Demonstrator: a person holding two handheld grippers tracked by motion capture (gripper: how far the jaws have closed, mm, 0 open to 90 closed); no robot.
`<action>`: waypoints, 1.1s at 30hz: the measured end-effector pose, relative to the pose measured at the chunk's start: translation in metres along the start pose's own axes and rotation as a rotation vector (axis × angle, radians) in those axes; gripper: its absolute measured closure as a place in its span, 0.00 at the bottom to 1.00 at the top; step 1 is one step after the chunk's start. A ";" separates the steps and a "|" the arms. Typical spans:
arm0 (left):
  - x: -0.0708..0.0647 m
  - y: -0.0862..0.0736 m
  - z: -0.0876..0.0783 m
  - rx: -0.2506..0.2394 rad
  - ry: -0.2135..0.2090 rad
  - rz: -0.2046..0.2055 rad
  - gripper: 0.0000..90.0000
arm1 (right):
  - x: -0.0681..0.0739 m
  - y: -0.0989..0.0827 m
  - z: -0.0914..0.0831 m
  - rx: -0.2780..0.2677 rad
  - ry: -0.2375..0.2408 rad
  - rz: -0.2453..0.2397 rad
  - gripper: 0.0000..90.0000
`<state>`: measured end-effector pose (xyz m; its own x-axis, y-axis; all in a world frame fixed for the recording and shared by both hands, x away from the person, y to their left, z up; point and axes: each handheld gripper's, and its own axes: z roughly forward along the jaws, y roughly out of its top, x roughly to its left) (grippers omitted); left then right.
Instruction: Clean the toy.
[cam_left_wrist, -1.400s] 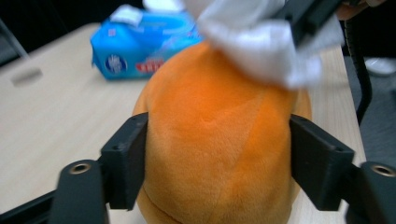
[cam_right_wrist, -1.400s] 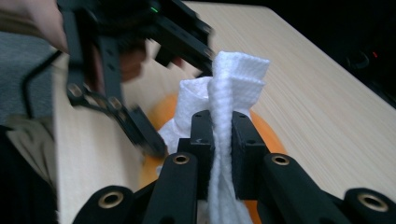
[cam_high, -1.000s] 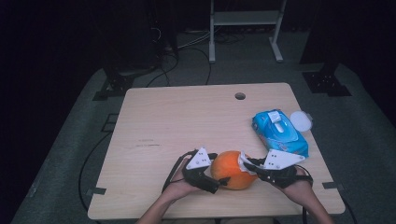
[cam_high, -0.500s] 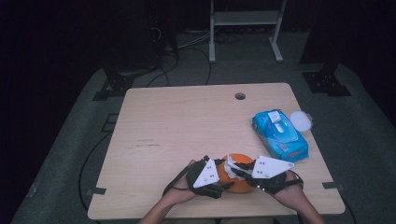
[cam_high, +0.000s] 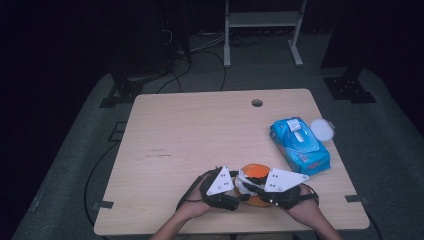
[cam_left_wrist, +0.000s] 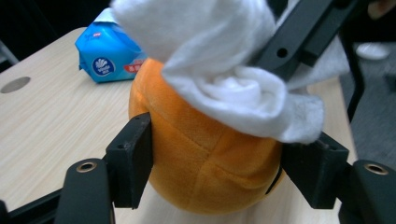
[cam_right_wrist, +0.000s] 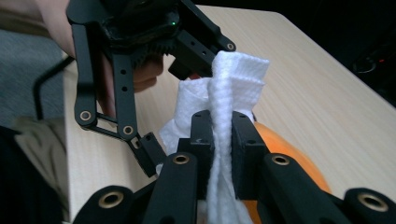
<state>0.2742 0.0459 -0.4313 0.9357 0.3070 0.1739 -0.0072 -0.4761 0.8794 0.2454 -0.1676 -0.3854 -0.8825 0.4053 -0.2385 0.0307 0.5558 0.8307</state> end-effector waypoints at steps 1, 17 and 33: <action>0.000 0.000 0.000 0.000 0.000 0.000 0.36 | 0.000 0.000 0.000 0.000 0.000 0.000 0.89; 0.019 -0.004 -0.003 0.008 -0.102 -0.165 0.09 | -0.028 -0.034 -0.023 0.007 -0.028 0.129 0.89; 0.020 -0.010 -0.003 -0.031 0.041 -0.031 0.25 | -0.020 -0.015 -0.006 -0.003 -0.077 0.083 0.88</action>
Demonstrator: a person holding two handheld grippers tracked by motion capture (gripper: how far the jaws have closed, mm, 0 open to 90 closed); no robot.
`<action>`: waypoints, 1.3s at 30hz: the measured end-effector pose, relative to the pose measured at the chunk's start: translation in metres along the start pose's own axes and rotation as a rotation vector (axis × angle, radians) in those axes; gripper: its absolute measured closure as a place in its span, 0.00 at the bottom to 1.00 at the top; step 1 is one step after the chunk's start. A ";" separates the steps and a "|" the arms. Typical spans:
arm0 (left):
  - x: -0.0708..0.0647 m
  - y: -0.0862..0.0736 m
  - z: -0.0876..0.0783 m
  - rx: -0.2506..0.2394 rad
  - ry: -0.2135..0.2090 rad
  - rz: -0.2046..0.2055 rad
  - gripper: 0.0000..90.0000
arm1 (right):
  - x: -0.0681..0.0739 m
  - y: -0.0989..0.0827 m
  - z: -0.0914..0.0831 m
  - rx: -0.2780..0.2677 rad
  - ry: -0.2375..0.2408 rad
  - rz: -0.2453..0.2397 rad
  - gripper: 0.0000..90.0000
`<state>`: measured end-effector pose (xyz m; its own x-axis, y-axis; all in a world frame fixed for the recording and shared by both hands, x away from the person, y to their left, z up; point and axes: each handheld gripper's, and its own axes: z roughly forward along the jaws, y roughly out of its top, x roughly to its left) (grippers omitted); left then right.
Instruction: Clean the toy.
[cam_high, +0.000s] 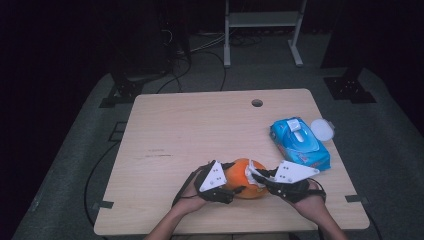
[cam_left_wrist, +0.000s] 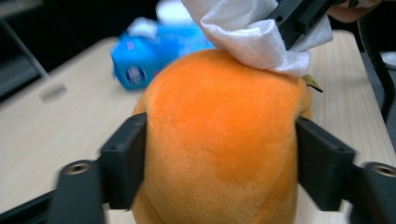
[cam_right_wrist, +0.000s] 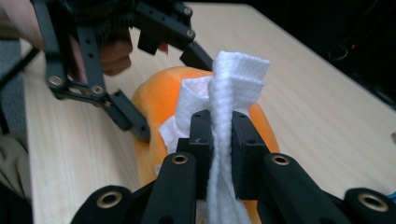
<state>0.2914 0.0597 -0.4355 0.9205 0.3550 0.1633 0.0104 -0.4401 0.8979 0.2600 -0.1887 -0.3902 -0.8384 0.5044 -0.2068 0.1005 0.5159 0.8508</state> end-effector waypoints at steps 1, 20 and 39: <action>0.003 -0.003 0.002 0.012 -0.033 -0.045 0.20 | 0.000 -0.002 0.004 0.007 0.003 0.004 0.88; 0.029 -0.025 -0.011 0.002 -0.085 -0.309 0.24 | -0.015 -0.041 -0.009 0.109 -0.012 0.073 0.88; 0.023 -0.023 -0.007 0.033 -0.081 -0.269 0.22 | -0.011 -0.028 -0.002 0.115 -0.011 0.026 0.88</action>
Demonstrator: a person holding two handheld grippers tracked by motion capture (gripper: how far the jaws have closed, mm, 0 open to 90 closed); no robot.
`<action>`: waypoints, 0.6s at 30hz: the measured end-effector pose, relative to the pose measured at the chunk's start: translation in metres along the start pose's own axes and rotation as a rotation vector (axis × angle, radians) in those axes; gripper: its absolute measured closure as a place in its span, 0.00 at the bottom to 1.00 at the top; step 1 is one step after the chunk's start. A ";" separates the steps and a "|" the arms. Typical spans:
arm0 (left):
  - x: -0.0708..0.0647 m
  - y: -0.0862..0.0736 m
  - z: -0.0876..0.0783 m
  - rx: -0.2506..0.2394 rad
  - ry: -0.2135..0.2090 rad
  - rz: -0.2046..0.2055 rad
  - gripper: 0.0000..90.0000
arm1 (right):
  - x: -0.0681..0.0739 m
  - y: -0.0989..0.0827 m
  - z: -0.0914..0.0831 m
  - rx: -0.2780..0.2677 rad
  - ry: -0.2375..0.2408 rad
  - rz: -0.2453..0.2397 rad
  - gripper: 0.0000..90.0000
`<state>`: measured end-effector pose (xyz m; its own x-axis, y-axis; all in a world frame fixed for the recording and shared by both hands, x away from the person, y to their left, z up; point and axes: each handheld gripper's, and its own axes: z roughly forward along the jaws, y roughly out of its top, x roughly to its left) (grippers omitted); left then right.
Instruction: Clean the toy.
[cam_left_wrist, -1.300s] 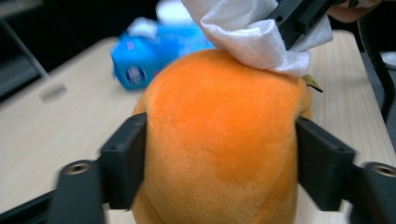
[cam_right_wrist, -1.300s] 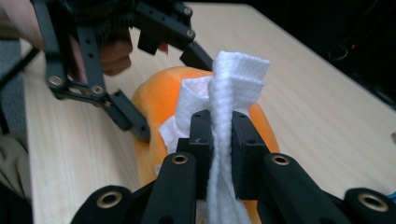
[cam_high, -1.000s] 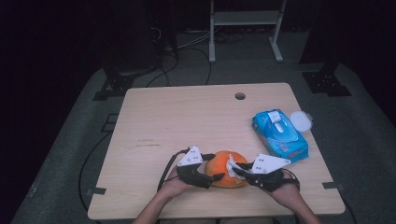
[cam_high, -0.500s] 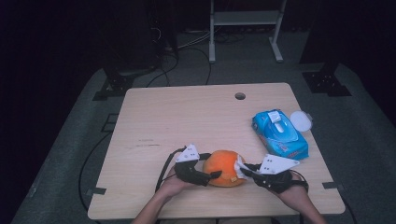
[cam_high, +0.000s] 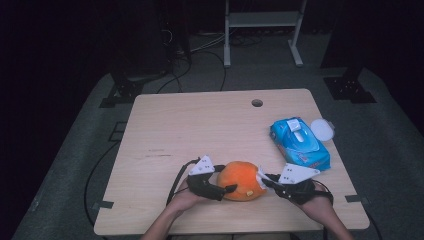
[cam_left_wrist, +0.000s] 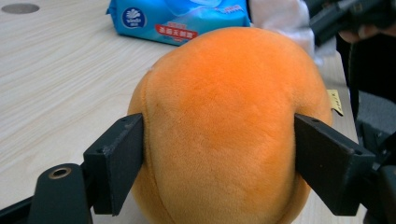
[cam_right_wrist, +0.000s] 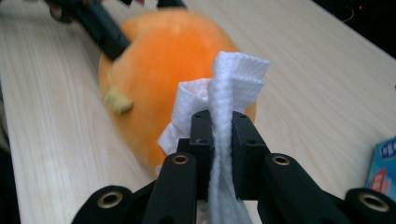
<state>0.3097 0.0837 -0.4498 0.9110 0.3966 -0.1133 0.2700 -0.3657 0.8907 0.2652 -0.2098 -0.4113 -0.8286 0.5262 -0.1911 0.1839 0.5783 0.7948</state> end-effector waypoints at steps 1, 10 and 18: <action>-0.002 0.000 0.000 0.003 -0.003 0.012 0.22 | 0.000 0.000 0.000 0.000 0.000 0.000 0.88; 0.000 -0.001 -0.001 0.001 -0.003 0.008 0.22 | -0.003 -0.009 -0.001 0.021 0.019 0.022 0.88; -0.005 -0.001 -0.001 0.012 -0.014 0.063 0.23 | 0.005 0.001 -0.003 -0.034 0.045 0.006 0.88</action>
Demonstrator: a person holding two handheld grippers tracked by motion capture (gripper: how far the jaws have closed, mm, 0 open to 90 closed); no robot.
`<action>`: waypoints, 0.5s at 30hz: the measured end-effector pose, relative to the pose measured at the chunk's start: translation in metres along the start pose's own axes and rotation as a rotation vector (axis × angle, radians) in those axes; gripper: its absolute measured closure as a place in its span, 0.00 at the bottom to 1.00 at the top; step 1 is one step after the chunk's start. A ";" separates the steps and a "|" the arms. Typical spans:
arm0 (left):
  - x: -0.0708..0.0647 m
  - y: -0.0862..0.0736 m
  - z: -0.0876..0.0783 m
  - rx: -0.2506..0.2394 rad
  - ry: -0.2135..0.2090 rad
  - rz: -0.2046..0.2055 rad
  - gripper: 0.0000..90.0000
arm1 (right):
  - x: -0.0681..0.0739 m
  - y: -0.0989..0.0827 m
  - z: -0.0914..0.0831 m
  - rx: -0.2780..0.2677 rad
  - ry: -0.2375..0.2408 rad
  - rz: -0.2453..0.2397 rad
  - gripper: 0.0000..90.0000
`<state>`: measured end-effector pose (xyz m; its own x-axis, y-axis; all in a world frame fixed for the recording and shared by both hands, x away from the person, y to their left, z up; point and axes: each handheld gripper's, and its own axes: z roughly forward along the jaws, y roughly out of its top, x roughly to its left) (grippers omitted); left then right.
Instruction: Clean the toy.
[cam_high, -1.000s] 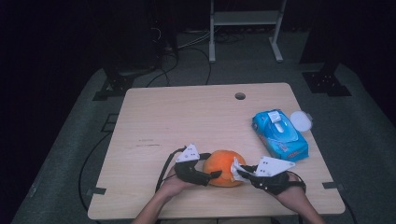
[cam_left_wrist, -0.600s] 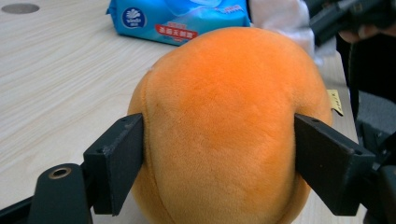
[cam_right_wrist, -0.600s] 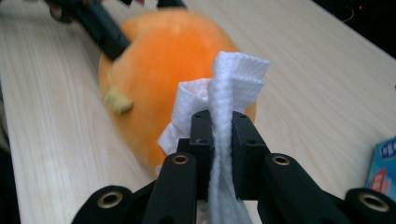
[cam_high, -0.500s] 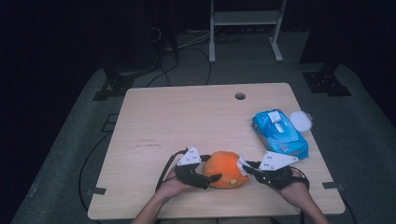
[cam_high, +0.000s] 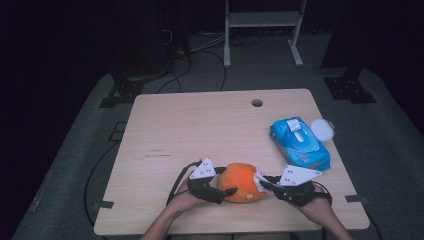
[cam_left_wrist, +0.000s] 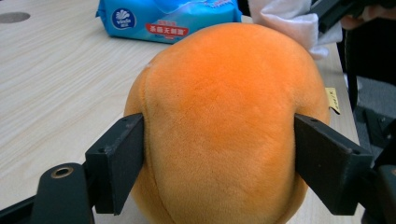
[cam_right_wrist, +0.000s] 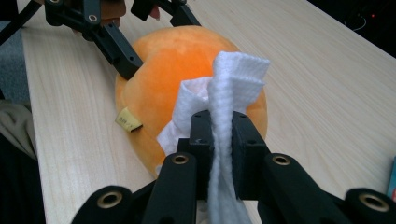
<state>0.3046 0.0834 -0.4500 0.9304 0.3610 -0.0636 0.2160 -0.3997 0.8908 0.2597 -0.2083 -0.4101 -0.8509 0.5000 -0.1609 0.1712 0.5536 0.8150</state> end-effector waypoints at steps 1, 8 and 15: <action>0.001 0.000 -0.001 -0.002 -0.008 -0.004 0.22 | 0.000 0.001 0.001 0.006 -0.001 -0.011 0.88; -0.005 0.002 0.000 0.009 -0.023 0.032 0.21 | -0.006 -0.008 -0.002 0.016 -0.007 0.025 0.88; -0.001 0.004 -0.004 0.019 -0.036 0.014 0.10 | -0.001 -0.001 0.001 0.002 0.001 -0.008 0.88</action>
<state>0.3038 0.0847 -0.4447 0.9435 0.3245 -0.0673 0.2076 -0.4204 0.8833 0.2604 -0.2085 -0.4108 -0.8526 0.4951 -0.1670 0.1654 0.5590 0.8125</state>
